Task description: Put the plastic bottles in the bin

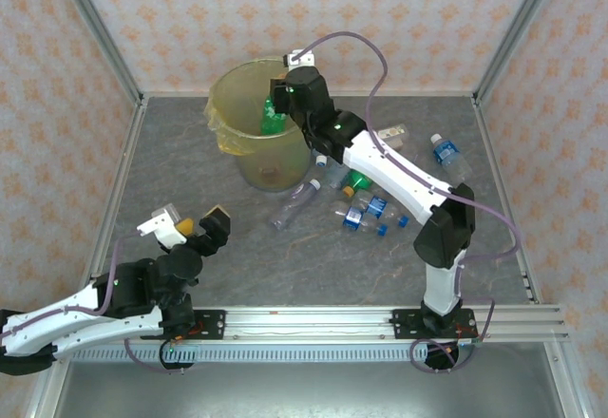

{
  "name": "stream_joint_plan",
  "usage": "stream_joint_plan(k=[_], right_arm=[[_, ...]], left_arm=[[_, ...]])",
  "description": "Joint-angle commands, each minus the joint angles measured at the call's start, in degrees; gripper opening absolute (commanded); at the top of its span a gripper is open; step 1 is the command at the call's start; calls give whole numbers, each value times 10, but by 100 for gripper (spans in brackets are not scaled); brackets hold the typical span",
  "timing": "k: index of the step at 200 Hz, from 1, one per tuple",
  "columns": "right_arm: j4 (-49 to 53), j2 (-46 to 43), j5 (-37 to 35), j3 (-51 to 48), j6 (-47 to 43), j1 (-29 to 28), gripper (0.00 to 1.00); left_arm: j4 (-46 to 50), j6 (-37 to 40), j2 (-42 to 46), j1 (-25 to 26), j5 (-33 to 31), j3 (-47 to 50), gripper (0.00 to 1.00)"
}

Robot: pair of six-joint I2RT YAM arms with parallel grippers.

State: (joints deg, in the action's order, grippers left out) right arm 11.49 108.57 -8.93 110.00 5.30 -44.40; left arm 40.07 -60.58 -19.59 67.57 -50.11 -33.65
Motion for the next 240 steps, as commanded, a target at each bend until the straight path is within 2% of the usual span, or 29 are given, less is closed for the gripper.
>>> stream_joint_plan(k=[1,94,107,116,122,144,205,240], right_arm=[[9,7,56,32,13,0,26],[49,84,71,93,-5,-24,27],[61,94,80,108,-5,-25,36],[69,99,81,116,-1,-25,53],[73,98,80,119,1,-25,59],[78,84,70,115,5,-25,72],[62,-13,43,37,7,-25,77],[0,-119,34,-98,23,-25,83]], left_arm=[[34,-16,11,4,-26,-9,99],[34,-22,20,4,-20,1,99],[35,-21,19,4,-19,0,99],[37,-22,18,4,-17,-2,99],[38,-22,19,4,-16,-1,99],[41,-21,19,4,-14,-2,99],[15,-4,8,4,-13,3,99],[-17,26,1,4,-9,12,99]])
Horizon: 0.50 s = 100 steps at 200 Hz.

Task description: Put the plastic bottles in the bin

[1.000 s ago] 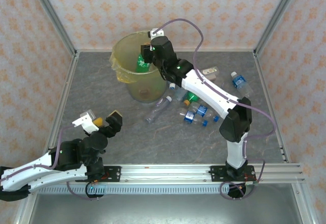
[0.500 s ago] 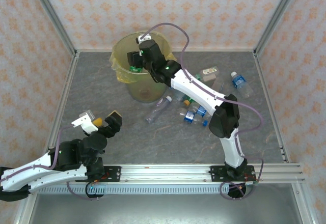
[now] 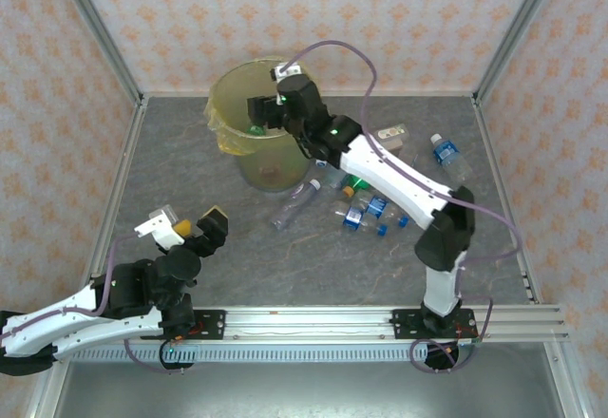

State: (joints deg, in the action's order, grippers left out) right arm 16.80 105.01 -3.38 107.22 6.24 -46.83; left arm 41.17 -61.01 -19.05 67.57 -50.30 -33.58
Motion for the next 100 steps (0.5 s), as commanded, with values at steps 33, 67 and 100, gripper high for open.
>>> stream_joint_plan(k=[33,67,100], right_arm=[[-121,-201,-24,-231,43,2,89],[-139,-304,-30,-362,71,4,90],[-165,-406,-37,-492,116,6,96]], left_arm=[[-109,88,31,4,17,48,97],[-187,135,25,4,55,80,94],[-293,201,-63,4,113,101,97]])
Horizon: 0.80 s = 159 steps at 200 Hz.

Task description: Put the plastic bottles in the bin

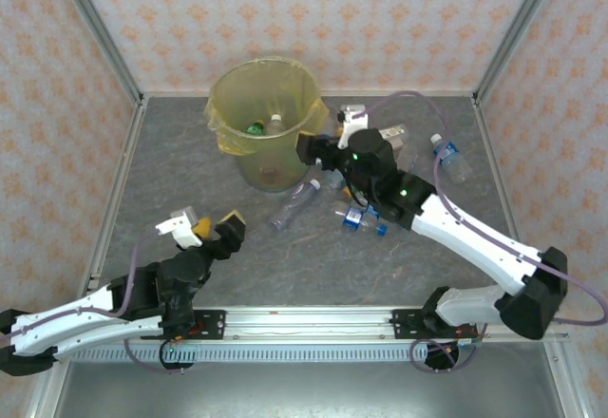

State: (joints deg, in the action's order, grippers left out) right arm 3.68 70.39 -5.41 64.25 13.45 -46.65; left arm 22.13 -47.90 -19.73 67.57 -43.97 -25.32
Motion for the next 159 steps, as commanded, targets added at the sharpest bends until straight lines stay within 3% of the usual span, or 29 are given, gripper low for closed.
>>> stream_joint_plan(k=[1,44,83,125,159], right_arm=[[-34,-63,-17,-66,45,4,96],[-22,-156,-18,-162,92,4,98],[-5,-216,-2,-209,126,4,100],[8,-256,-11,-233,141,4,100],[21,-269,-14,-243,152,4,100]], left_arm=[[-106,72,-59,4,51,19,97],[-183,96,-172,-1,66,23,97],[-250,105,-220,-69,171,48,97],[-259,124,-309,-96,204,27,97],[-319,155,-388,-124,250,23,99]])
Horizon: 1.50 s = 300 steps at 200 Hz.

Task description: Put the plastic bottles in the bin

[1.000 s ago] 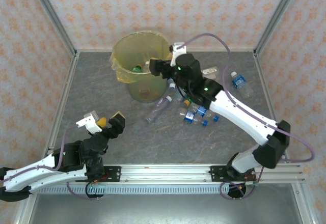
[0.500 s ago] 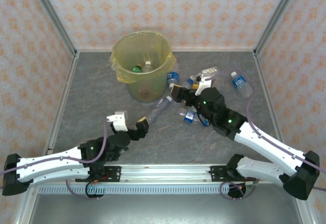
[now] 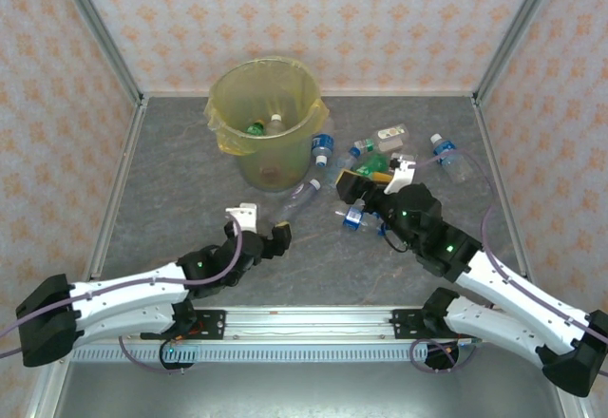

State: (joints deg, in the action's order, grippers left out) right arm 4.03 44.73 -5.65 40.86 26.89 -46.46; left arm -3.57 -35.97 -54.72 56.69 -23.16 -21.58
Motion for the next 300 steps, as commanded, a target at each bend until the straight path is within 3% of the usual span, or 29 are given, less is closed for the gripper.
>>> stream_joint_plan(k=[1,62,126,234,300], right_arm=[[18,-13,-11,-9,17,2,100],[0,-26,2,-32,29,2,100],[-2,-20,7,-31,22,2,100],[-8,-18,8,-37,23,3,100],[-6,-19,8,-41,27,2,100]], left_arm=[[-63,37,-40,-16,43,-14,99],[-120,87,-165,-75,109,-52,94],[-138,115,-237,-114,149,-76,91],[-131,159,-319,-124,202,-108,84],[-105,157,-358,-124,192,-130,75]])
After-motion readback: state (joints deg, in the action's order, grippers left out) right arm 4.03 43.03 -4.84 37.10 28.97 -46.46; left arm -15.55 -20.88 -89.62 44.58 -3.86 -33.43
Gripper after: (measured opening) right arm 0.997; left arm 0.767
